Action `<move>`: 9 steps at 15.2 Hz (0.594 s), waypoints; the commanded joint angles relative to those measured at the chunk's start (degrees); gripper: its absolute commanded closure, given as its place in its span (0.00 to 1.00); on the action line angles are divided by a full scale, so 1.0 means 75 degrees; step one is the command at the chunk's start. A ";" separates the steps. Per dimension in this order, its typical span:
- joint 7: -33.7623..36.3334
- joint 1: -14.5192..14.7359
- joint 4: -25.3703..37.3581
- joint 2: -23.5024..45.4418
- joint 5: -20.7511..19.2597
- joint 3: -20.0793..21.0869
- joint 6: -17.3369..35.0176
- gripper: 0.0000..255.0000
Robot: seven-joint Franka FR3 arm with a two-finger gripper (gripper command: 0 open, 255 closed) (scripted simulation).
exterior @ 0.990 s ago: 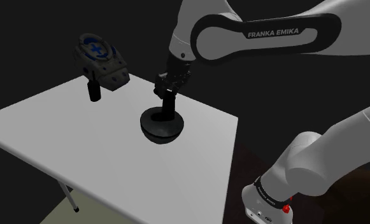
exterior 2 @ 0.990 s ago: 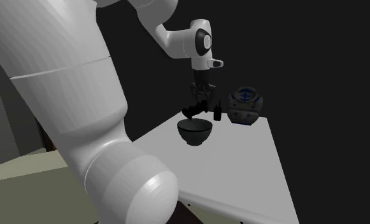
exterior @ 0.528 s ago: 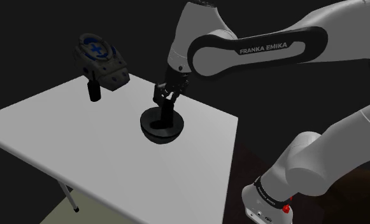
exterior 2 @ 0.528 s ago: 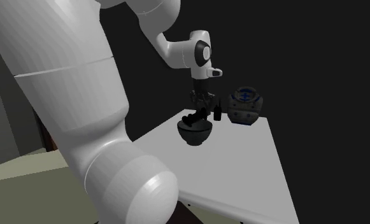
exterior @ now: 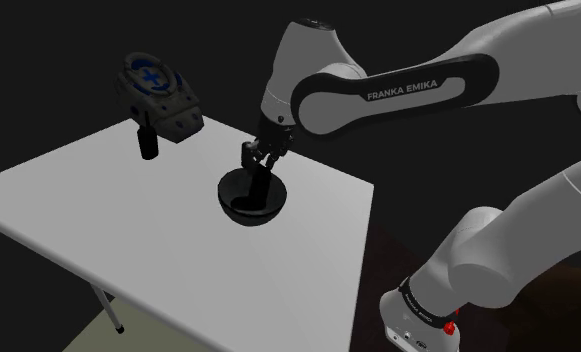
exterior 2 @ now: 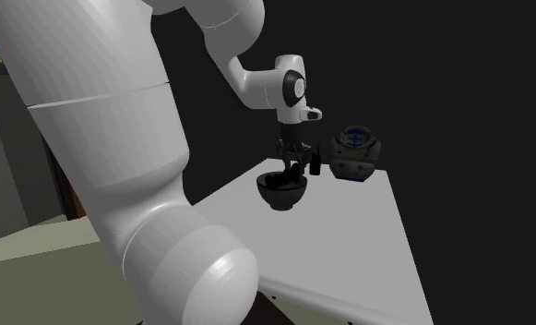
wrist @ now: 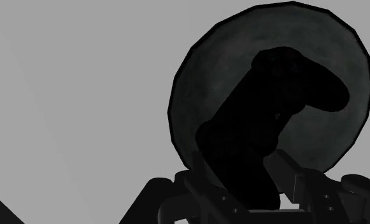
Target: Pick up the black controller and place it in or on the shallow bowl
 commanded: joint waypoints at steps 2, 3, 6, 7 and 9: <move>0.0000 0.0000 -0.0004 0.0002 -0.0001 0.0000 0.0009 1.00; 0.0000 0.0000 -0.0004 0.0002 -0.0001 0.0000 0.0009 1.00; 0.0000 0.0000 -0.0004 0.0002 -0.0001 0.0000 0.0009 0.00; 0.0000 0.0000 -0.0004 0.0002 -0.0001 0.0000 0.0009 0.00; 0.0000 0.0000 -0.0004 0.0002 -0.0001 0.0000 0.0009 0.00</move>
